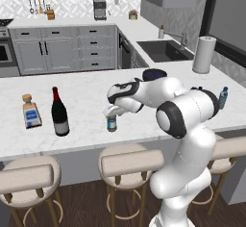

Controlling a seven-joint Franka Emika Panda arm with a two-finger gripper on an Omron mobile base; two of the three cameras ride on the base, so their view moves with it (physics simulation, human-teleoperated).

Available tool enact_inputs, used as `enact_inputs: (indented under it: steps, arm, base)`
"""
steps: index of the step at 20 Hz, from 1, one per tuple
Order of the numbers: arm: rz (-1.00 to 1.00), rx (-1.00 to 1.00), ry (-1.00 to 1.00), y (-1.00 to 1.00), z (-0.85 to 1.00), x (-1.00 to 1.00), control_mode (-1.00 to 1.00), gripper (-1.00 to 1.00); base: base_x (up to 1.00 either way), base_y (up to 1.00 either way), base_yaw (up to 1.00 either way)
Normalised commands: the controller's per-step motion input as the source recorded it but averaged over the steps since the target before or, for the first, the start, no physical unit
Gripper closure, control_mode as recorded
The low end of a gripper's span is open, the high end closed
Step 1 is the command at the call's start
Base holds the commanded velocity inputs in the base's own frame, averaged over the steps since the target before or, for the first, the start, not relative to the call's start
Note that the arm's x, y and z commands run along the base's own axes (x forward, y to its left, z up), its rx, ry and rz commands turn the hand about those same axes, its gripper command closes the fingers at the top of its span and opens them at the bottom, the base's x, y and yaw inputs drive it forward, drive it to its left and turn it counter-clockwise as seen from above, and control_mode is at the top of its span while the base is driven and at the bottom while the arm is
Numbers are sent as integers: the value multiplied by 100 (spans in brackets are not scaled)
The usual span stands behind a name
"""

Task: Move the plastic bottles in the middle to the plastics group, and the glass bottles in the middle to the glass group.

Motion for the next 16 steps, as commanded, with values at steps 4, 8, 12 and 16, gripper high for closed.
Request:
enact_inputs:
  steps: [4, 8, 12, 16]
  arm:
    - [5, 0, 0, 8, -7, 0, -100, -100]
    - [6, 0, 0, 2, -7, 0, -100, -100]
    - [8, 0, 0, 5, -15, 0, -100, 100]
    - [11, 5, 0, 0, -22, 0, -100, 100]
  base:
    - [0, 0, 0]
    - [0, 0, 0]
    - [0, 0, 0]
    - [0, 0, 0]
